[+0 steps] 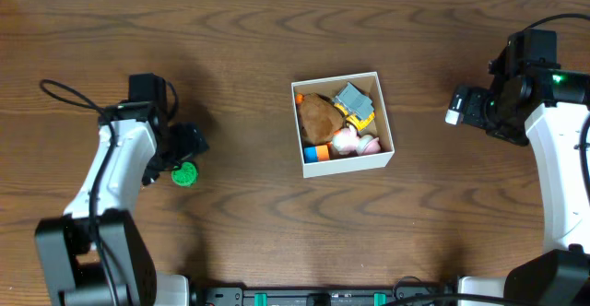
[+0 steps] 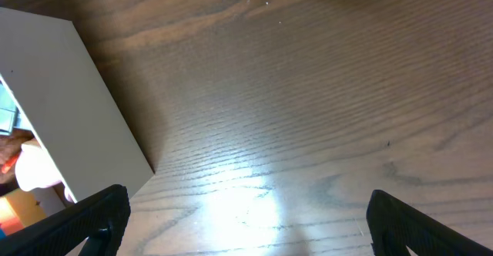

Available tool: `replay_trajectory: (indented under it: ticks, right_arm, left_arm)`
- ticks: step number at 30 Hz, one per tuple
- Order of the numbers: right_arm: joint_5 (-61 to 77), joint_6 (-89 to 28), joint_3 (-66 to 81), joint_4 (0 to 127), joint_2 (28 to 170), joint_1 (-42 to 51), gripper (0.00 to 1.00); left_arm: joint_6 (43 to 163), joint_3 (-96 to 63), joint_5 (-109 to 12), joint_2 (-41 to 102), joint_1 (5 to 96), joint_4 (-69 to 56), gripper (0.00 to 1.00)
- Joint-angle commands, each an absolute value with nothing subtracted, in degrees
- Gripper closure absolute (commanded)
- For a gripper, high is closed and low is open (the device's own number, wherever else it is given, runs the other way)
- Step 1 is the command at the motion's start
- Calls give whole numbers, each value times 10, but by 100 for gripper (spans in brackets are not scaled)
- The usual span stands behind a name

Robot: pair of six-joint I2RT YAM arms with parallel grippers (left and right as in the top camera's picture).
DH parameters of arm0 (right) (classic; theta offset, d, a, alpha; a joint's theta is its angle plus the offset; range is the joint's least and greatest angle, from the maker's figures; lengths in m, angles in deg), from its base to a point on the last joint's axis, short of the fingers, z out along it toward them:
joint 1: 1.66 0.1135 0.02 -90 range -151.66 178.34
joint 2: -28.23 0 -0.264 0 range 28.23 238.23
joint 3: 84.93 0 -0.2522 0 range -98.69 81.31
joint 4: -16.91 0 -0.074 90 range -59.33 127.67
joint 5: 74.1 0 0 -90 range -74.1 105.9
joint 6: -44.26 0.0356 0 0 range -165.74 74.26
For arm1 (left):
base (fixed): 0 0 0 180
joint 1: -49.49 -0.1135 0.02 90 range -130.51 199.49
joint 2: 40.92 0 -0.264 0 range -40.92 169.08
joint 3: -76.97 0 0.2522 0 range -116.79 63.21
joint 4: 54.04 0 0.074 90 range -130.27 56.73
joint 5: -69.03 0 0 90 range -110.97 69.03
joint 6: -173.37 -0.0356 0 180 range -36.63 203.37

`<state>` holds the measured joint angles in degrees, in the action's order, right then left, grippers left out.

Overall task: Pack container
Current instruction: 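Lower the left gripper onto the green round toy and grasp it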

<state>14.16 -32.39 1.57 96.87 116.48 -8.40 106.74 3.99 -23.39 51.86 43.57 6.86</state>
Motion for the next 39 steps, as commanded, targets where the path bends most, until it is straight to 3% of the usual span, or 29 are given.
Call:
replay_trajectory:
  ticks: [1,13,15,19,32,39]
  right_arm:
    - [139,-330,17,969,1165,-88,1]
    - [139,-332,17,971,1165,-87,1]
    - [139,-332,17,971,1165,-87,1]
    - [139,-332,17,971,1165,-87,1]
    - [139,-332,17,972,1165,-87,1]
    - [139,-332,17,972,1165,-87,1]
  left_arm:
    - [1063,43,-245,550,434,55,2]
    - [1055,43,-264,618,434,29,0]
    - [1055,43,-264,618,434,29,8]
    - [1055,43,-264,618,434,30,35]
    - [1055,43,-264,618,434,38,38]
    - [1055,43,-264,618,434,42,44]
